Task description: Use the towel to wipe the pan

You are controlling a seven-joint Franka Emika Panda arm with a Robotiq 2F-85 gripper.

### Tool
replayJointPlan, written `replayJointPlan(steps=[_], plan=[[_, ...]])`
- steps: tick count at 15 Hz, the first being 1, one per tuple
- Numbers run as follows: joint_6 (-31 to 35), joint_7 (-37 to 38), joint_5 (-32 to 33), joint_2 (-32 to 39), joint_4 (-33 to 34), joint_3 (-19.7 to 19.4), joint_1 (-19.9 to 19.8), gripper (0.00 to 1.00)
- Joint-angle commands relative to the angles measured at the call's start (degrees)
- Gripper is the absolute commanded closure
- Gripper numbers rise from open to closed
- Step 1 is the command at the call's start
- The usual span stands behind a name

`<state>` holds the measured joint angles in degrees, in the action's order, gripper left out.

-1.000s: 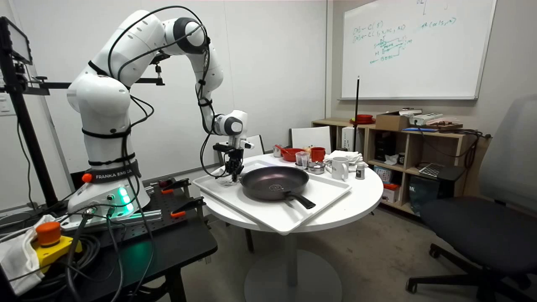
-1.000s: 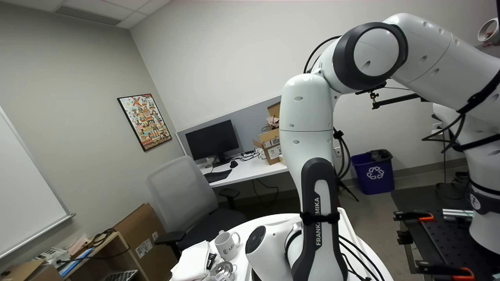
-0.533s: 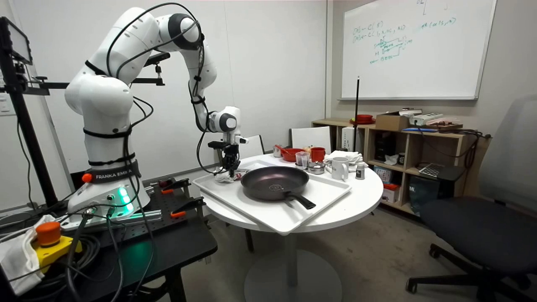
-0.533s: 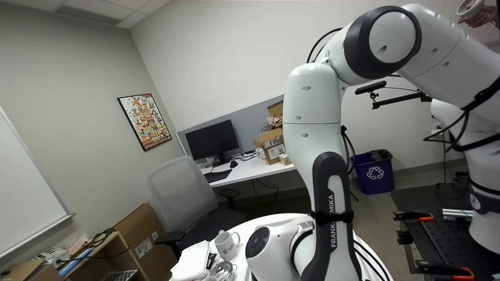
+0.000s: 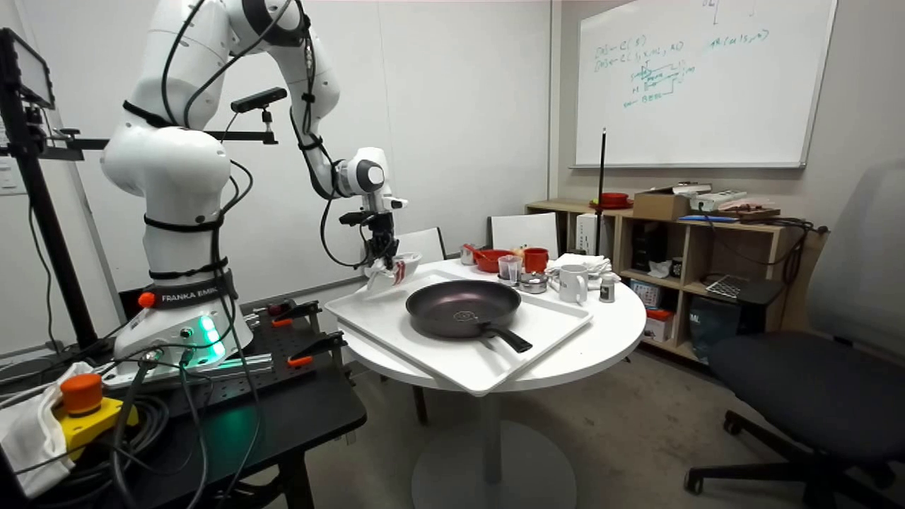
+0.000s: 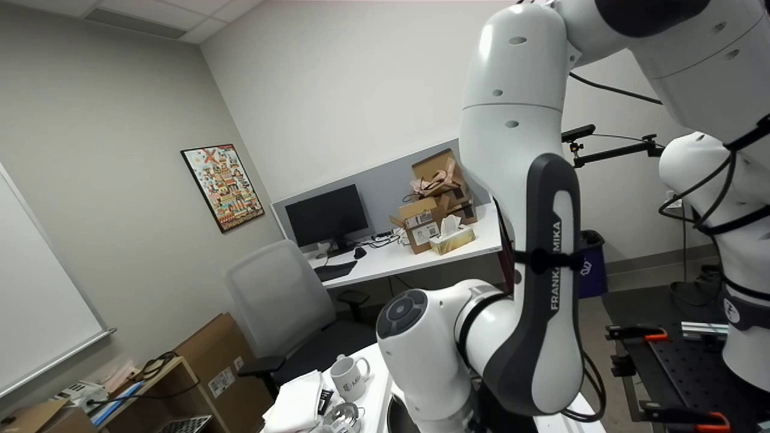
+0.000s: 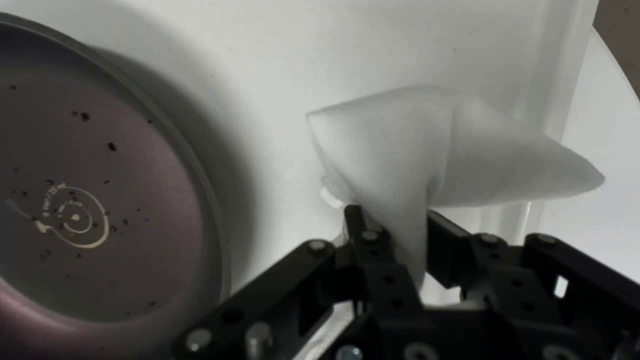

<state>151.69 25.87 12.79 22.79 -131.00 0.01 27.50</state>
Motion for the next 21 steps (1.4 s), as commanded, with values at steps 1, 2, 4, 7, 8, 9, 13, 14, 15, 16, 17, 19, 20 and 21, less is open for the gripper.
replayJointPlan(steps=[1,2,4,7,8,9,13,14,15,16,17,19,20,21], plan=[[1.16,2.30,0.15,-10.18,-6.83,-0.13,-3.10,0.96],[1.04,1.90,-0.50,-11.84,-7.53,0.26,-4.56,0.96],[1.29,-0.33,-3.45,-14.71,-8.80,1.20,-8.50,0.96],[1.52,-7.09,-11.98,-17.06,-9.73,2.36,-15.24,0.96],[1.18,-9.74,-15.11,-17.25,-9.50,2.59,-17.10,0.96],[0.96,-12.94,-18.86,-16.94,-9.10,2.71,-19.06,0.96],[-1.48,-23.51,-31.56,-12.80,-5.32,2.42,-25.63,0.96],[-2.28,-25.36,-33.80,-11.81,-4.46,2.35,-26.95,0.96],[-3.69,-27.29,-35.94,-9.65,-2.57,2.21,-28.49,0.96],[-4.77,-28.17,-37.22,-8.31,-1.41,2.12,-29.65,0.96],[-6.32,-28.25,-37.79,-6.07,0.64,1.85,-30.71,0.96],[-9.06,-27.12,-37.70,-1.86,4.45,1.47,-32.28,0.96],[-10.47,-26.03,-37.04,0.41,6.54,1.23,-32.77,0.96],[-11.79,-25.31,-36.59,2.61,8.60,1.15,-33.19,0.96]])
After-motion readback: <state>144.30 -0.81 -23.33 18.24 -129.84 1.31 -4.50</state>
